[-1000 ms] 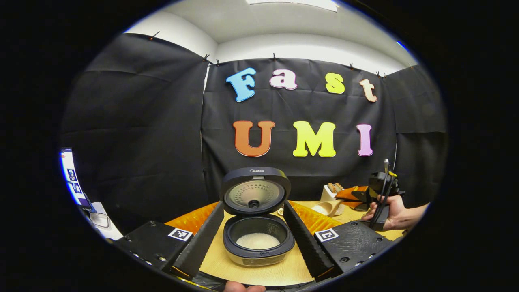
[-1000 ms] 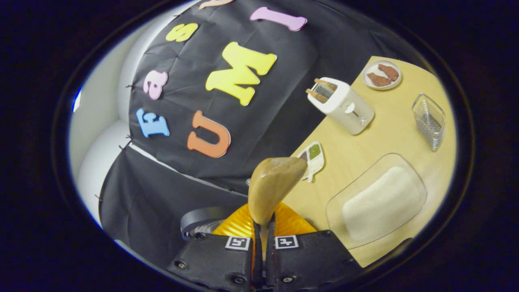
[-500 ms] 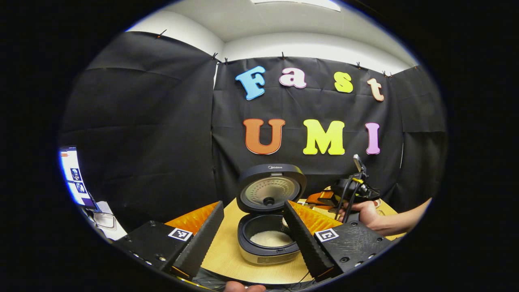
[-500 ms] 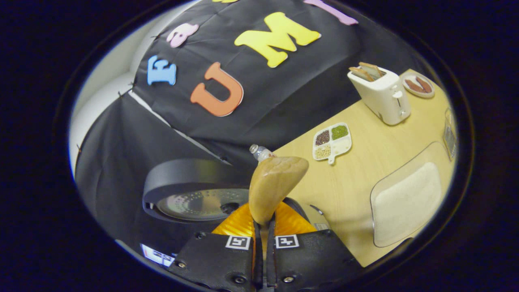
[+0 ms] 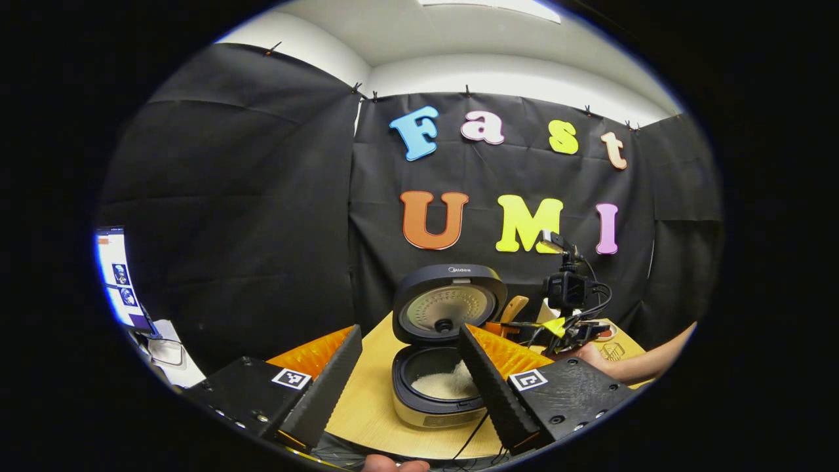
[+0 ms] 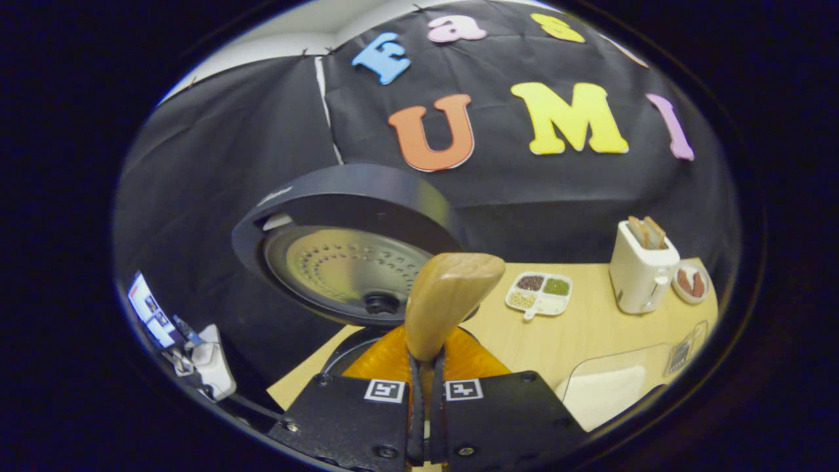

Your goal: Close the left gripper, press the button to open the rice cooker; take a wooden spoon from the chopstick holder with the right hand, scoop a spoonful of rice and pour it into the rice cooker, then put the wooden spoon back into the chopstick holder.

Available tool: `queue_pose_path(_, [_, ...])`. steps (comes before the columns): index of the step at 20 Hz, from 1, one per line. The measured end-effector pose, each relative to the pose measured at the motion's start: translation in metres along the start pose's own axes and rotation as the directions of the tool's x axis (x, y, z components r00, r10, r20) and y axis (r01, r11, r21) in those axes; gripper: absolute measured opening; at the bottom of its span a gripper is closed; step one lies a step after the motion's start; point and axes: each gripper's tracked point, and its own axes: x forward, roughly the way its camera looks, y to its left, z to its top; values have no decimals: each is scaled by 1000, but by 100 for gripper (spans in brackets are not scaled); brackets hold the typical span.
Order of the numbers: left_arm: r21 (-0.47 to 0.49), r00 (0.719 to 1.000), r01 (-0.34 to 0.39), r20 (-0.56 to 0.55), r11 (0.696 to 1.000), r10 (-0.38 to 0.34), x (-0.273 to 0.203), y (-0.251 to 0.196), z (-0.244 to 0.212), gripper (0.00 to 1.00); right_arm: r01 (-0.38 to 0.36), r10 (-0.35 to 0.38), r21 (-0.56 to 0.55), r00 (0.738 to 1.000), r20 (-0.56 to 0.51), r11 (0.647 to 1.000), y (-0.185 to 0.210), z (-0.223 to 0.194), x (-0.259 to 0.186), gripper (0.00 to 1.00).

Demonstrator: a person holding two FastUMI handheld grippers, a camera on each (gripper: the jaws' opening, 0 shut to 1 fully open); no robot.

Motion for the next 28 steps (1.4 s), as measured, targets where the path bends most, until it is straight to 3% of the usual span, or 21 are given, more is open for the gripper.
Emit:
queue_pose_path(5, [-4, 1000, 3, 4, 1000, -3, -3, 4, -3, 95, 23, -15, -183, 999, 44, 983, 16, 1, 0, 9])
queue_pose_path(9, [-6, 1000, 4, 8, 1000, -3, -3, 7, -2, 95, 47, -9, -352, 994, 110, 935, 29, 11, -9, 9])
queue_pose_path(15, [-8, 1000, 2, 12, 1000, -2, -5, 6, 0, 95, 44, -1, -347, 992, 124, 937, 29, 12, -14, 9])
queue_pose_path(19, [-8, 1000, 5, 12, 1000, -5, -7, 1, 1, 94, 11, 17, -263, 995, 103, 965, 27, 13, -24, 9])
queue_pose_path(24, [-6, 999, 27, 23, 1000, -27, -5, -16, 8, 95, -60, 61, -6, 994, 94, 998, 17, 35, -55, 9])
queue_pose_path(28, [-8, 997, 64, 46, 998, -64, 3, -44, 18, 94, -66, 39, 281, 994, 101, 957, -29, 55, -101, 9])
